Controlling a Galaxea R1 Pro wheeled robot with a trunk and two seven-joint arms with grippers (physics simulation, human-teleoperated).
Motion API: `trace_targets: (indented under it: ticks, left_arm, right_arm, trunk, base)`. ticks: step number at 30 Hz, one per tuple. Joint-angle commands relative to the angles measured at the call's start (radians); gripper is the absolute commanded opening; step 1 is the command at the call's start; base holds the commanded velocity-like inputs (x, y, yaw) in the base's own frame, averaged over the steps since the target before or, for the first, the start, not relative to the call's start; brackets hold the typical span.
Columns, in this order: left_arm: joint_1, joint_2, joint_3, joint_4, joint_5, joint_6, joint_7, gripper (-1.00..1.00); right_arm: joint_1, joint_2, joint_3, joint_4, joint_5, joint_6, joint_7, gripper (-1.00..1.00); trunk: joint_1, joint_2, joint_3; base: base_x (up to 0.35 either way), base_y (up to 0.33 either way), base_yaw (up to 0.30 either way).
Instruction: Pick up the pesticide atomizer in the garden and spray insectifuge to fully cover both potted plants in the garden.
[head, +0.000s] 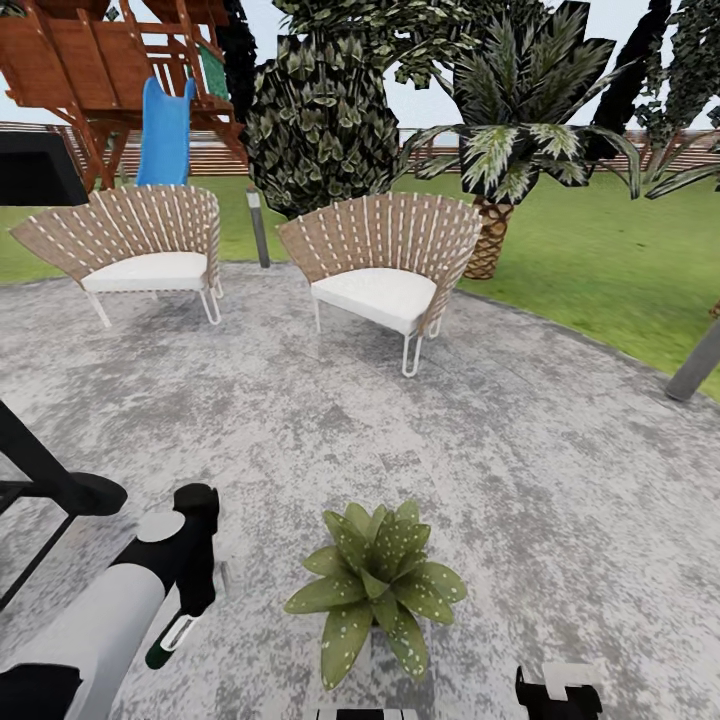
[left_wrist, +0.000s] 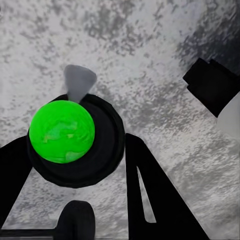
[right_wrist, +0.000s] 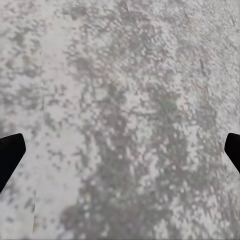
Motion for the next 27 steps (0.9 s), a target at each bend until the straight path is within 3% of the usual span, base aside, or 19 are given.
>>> trace_targets:
  ticks: [1,11,18,27]
  left_arm:
    - [0.0,0.001,-0.005,0.0,-0.005,0.012,-0.007,-1.0]
    - [-0.011,-0.025,-0.002,-0.005,-0.009,0.022,-0.007,-1.0]
    - [-0.011,-0.03,-0.002,-0.005,-0.009,0.023,-0.007,-1.0]
    - [-0.003,-0.029,-0.002,-0.005,-0.008,0.022,-0.007,-1.0]
  right_arm:
    - [-0.001,0.0,0.002,0.001,0.011,0.001,-0.009,1.0]
    - [-0.001,0.0,0.002,0.001,0.01,0.001,-0.009,1.0]
    - [-0.001,-0.003,0.001,0.003,0.011,0.001,-0.009,1.0]
    - [-0.001,-0.002,0.0,0.001,0.01,0.001,-0.009,1.0]
  trunk:
    - [0.0,0.0,-0.001]
    - [0.0,0.0,-0.001]
    - [0.0,0.0,-0.001]
    - [0.0,0.0,-0.001]
  base:
    - [0.0,0.0,0.013]
    - [0.0,-0.012,0.118]
    - [0.041,-0.242,0.006]
    - [0.236,-0.149,0.0]
